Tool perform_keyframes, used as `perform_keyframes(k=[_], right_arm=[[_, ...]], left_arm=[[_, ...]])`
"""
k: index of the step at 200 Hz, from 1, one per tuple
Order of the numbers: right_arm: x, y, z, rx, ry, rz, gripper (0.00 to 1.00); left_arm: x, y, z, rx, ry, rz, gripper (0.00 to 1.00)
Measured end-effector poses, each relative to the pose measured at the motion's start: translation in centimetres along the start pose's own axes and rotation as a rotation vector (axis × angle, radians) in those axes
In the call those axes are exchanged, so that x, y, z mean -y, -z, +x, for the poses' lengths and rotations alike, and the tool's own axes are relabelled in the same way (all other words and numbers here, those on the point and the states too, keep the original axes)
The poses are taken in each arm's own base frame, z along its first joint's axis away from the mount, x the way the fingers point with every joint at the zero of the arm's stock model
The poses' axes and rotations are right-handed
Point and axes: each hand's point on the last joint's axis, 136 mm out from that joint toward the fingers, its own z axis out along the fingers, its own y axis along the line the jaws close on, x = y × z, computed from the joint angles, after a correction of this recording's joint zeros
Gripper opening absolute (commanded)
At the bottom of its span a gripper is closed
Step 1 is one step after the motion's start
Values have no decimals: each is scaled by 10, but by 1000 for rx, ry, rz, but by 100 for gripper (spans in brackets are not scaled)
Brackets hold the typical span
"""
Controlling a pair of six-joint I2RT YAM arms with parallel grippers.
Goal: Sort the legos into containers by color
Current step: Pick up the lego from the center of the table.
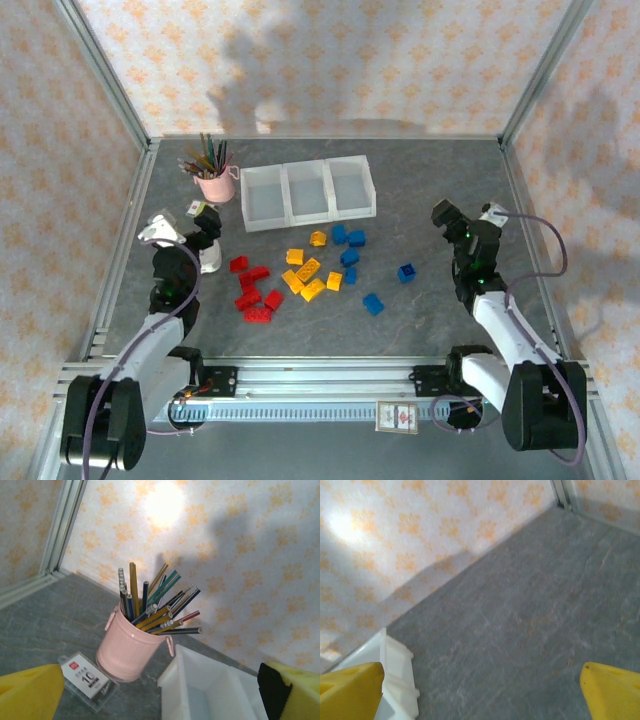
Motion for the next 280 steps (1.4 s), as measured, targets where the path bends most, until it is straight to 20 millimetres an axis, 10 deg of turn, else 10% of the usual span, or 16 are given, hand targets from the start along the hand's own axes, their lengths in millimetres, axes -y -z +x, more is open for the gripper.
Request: perform_keyframes(k=[84,184,280], right_arm=[[-42,18,49,-288,44,-100,100],[-109,62,151,-631,209,-263,100],[-134,85,193,-736,218,-311,100]], left_arm=[[10,19,37,-309,120,-19,99],[85,71,141,-806,-45,90,99],[113,49,219,-1010,-327,43,91]])
